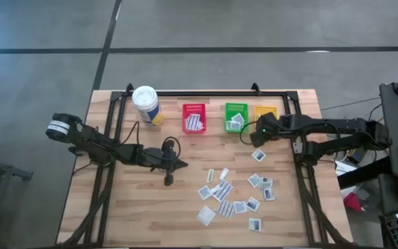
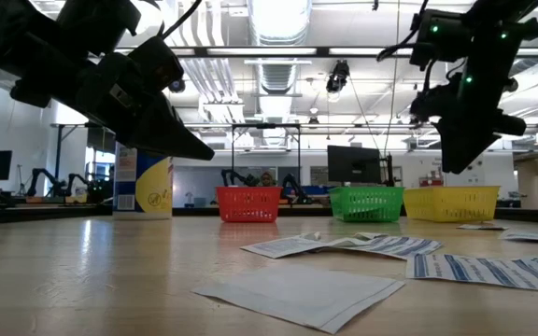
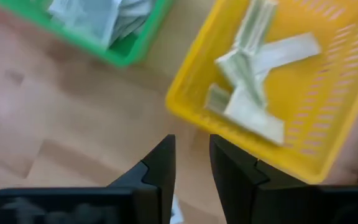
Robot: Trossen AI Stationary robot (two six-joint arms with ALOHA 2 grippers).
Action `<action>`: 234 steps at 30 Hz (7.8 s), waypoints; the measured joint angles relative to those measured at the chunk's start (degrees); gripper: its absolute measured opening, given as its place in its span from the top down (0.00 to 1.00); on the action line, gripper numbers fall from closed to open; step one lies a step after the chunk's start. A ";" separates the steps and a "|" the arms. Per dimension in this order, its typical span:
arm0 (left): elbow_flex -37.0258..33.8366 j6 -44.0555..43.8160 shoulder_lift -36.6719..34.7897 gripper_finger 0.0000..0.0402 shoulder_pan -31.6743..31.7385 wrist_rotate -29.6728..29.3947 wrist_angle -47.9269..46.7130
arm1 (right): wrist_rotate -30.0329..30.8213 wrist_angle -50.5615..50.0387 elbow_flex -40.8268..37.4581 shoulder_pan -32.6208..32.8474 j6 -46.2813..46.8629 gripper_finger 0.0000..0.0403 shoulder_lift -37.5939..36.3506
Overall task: Pick & Place First Aid Supplies
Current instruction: Put the alcohol pad in the green bin
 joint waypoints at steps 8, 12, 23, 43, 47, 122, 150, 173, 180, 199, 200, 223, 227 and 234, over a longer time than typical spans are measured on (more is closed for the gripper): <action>0.01 -0.07 0.00 1.00 0.00 0.00 0.00 | -0.85 0.02 -0.04 8.39 2.87 0.82 0.00; 0.00 -0.12 0.00 1.00 0.00 0.00 0.00 | -0.98 0.02 -0.07 14.62 6.10 0.84 0.00; 0.01 -0.49 0.00 1.00 0.00 0.00 0.00 | -2.98 0.04 -0.09 32.26 16.02 0.84 0.05; 0.01 -0.60 0.00 1.00 0.00 0.00 0.00 | -5.51 0.33 -0.55 50.26 19.26 0.73 0.20; 0.01 -0.60 0.01 1.00 0.00 -0.50 -0.02 | -5.51 0.34 -1.68 52.17 15.53 0.69 0.94; 1.86 -11.44 4.53 1.00 0.07 -0.44 5.32 | 2.49 34.04 1.79 35.50 26.80 0.66 30.24; 21.09 -2.65 26.30 1.00 0.02 4.48 7.02 | 3.59 33.40 3.65 33.76 18.91 0.75 27.71; 21.97 1.22 27.91 1.00 0.02 7.74 5.72 | 2.64 38.57 3.24 31.68 17.00 0.74 29.22; 21.60 1.00 27.96 1.00 0.02 7.76 5.77 | 0.09 38.62 3.21 31.42 16.66 0.77 31.43; 21.56 0.93 27.98 1.00 0.02 7.80 5.73 | -9.73 39.11 3.32 30.94 13.07 0.83 32.26; 21.56 0.93 27.98 1.00 0.02 7.80 5.73 | -10.25 39.05 3.32 30.92 12.95 0.84 32.26; 21.54 0.95 27.98 1.00 0.03 7.80 5.66 | -10.01 38.20 3.82 31.03 -16.69 0.70 25.46; 21.54 0.96 27.98 1.00 0.02 7.80 5.47 | -9.91 39.02 3.82 31.03 -29.79 0.65 25.15; 21.30 0.96 27.98 1.00 0.16 7.78 5.49 | -9.92 39.01 5.74 31.01 -42.10 0.58 25.11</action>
